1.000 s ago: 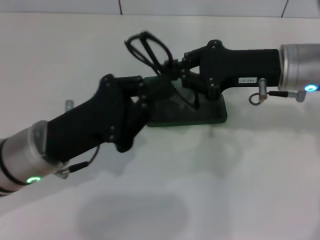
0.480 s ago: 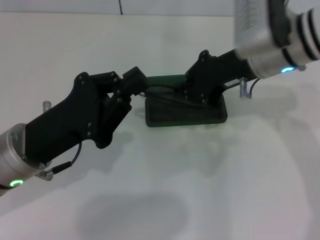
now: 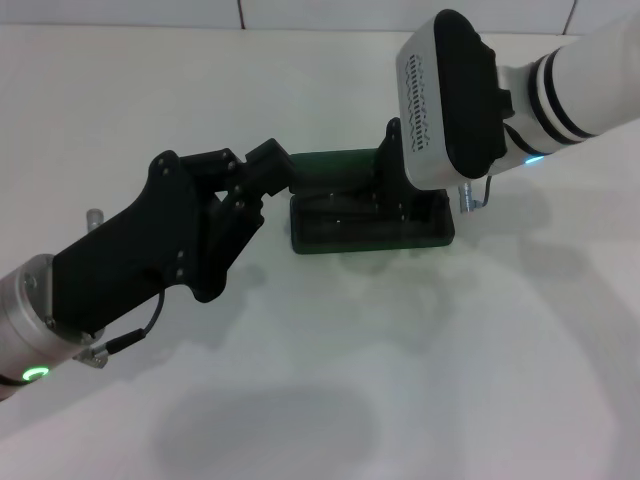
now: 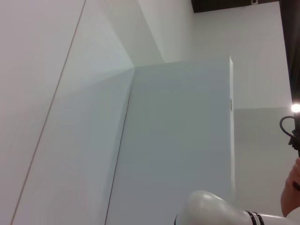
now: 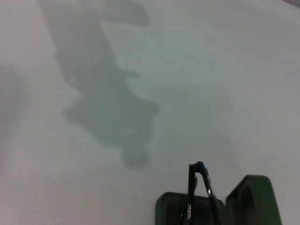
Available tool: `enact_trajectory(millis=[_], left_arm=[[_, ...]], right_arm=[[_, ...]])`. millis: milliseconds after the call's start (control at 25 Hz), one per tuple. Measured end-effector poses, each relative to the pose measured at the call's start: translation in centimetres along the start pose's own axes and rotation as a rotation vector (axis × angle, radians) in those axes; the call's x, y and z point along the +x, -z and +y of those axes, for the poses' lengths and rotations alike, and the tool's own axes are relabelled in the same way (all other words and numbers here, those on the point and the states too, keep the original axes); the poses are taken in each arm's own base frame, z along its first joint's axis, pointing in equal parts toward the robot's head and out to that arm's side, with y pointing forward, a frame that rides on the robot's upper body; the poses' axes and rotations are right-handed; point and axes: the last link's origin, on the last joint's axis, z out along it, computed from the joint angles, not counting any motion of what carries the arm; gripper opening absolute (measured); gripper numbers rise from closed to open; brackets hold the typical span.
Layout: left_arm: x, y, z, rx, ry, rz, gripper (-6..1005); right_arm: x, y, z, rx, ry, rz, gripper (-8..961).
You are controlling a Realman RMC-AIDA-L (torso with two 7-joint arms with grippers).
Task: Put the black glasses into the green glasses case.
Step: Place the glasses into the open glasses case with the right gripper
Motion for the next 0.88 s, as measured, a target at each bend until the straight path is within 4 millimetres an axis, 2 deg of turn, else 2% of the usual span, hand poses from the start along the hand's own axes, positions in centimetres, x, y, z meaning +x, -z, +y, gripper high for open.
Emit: enact_trajectory(millis=[880], left_arm=[[-0.24,0.03,0.11,0.008,0.005,-0.004,58]], right_arm=[[0.51,-0.57,0.46,0.008,0.027,0.028,69]])
